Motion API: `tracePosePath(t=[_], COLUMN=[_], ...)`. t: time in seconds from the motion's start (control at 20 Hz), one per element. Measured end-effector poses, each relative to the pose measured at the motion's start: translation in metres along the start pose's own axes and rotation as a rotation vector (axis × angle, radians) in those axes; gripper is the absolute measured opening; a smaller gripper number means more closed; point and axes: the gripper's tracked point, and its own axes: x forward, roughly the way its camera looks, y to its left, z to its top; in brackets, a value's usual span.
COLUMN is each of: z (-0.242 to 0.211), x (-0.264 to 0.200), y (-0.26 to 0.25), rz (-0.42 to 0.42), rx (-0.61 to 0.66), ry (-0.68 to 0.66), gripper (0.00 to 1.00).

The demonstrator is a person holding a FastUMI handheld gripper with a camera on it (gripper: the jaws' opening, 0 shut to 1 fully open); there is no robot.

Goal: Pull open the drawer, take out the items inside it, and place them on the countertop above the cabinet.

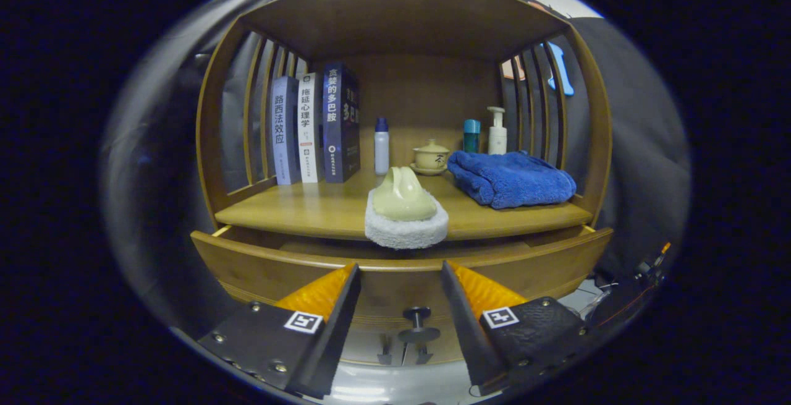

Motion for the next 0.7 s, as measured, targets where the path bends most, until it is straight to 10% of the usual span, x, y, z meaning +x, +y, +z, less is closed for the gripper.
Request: tracePosePath(t=[0.7], z=[0.006], x=[0.026], y=[0.001], rz=[-0.005], rx=[0.019], ry=[-0.008], gripper=[0.79])
